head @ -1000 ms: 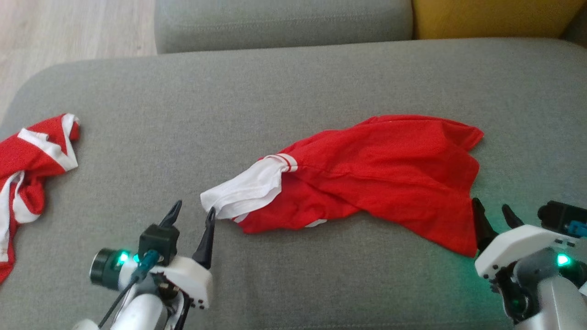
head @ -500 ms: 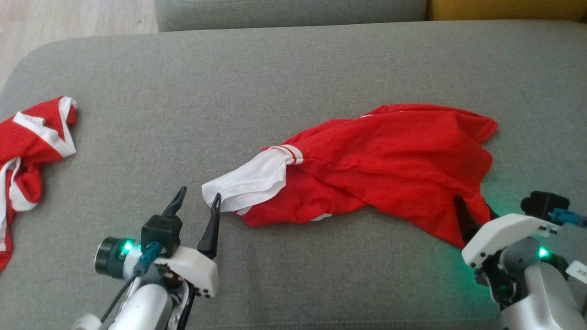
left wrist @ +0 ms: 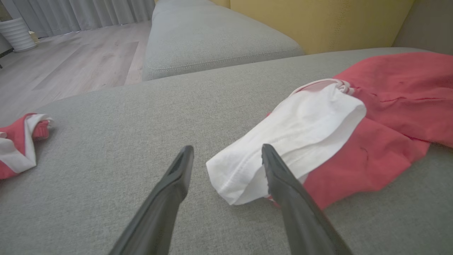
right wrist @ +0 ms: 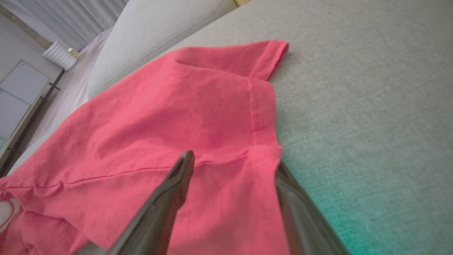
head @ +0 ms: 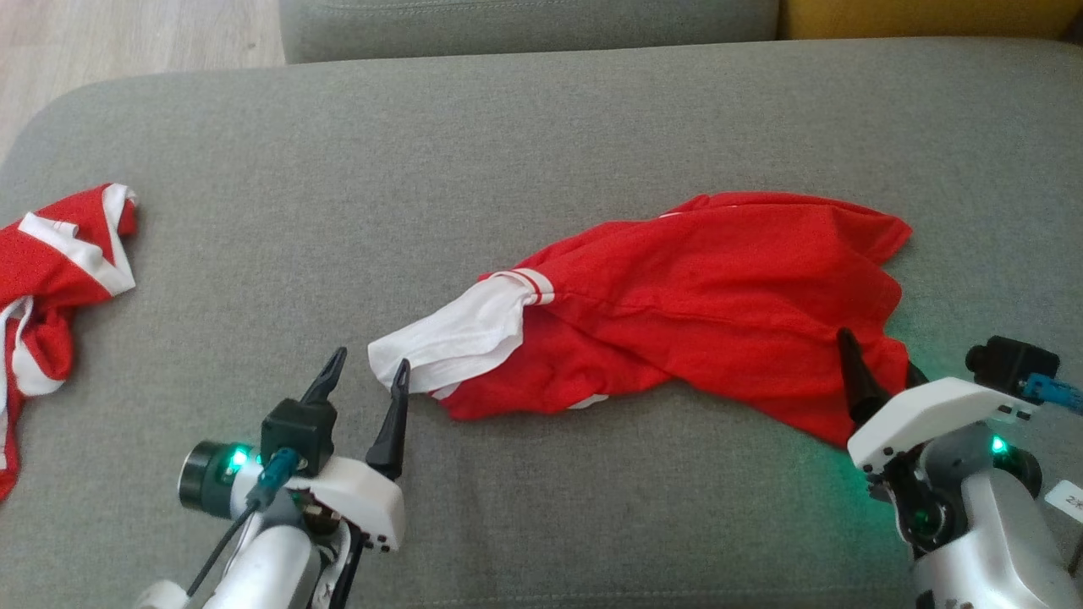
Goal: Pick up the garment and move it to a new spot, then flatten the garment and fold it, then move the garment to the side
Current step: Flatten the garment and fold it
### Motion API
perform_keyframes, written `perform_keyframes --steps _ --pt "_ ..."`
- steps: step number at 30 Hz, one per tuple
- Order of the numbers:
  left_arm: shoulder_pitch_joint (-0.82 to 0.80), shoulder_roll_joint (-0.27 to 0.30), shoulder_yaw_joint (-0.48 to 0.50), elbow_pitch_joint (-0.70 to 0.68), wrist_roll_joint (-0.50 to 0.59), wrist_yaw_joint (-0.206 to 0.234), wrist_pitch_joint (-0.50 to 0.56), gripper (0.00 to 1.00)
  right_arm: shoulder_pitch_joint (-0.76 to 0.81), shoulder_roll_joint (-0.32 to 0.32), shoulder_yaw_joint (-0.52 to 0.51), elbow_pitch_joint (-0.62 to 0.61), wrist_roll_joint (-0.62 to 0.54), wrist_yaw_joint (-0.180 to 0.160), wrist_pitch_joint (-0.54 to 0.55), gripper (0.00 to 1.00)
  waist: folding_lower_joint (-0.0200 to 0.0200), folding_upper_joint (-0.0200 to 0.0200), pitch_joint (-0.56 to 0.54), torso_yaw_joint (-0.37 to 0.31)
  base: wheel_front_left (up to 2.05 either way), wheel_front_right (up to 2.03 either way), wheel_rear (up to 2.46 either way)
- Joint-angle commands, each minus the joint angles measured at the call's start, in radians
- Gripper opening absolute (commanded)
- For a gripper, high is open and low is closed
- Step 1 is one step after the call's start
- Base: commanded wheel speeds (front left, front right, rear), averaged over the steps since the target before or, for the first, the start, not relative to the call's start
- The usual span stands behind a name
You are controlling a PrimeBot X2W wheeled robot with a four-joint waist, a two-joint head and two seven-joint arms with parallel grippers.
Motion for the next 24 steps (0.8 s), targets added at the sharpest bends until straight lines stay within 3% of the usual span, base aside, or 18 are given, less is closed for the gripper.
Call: perform_keyframes --steps 1,11,12,13,14,24 --pt "-0.056 0.011 0.029 -0.025 -0.009 0.003 -0.013 1.00 -0.045 -0.005 0.016 -0.032 -0.007 0.007 -0.020 1.00 0.0000 0.0000 -0.002 0.000 0.00 0.00 0.00" --pt "-0.057 0.013 0.021 -0.024 -0.016 0.006 -0.014 1.00 -0.060 -0.005 0.005 -0.009 -0.019 0.007 -0.048 1.00 0.0000 0.0000 -0.006 -0.001 0.00 0.00 0.00" --pt "-0.058 0.013 0.020 -0.025 -0.017 0.006 -0.013 1.00 -0.062 -0.005 0.002 -0.007 -0.021 0.007 -0.051 0.92 0.0000 0.0000 -0.005 -0.001 0.00 0.00 0.00" --pt "-0.059 0.013 0.019 -0.025 -0.017 0.007 -0.013 1.00 -0.064 -0.005 -0.001 -0.007 -0.031 0.007 -0.057 0.43 0.0000 0.0000 -0.005 0.000 0.00 0.00 0.00" --pt "-0.060 0.013 0.018 -0.025 -0.018 0.007 -0.013 1.00 -0.064 -0.005 -0.003 -0.007 -0.043 0.007 -0.063 0.00 0.0000 0.0000 -0.004 0.000 0.00 0.00 0.00" --pt "-0.065 0.010 0.021 -0.021 -0.035 0.010 -0.017 1.00 -0.049 -0.005 -0.013 -0.057 -0.138 0.007 -0.072 0.00 0.0000 0.0000 -0.016 -0.001 0.00 0.00 0.00"
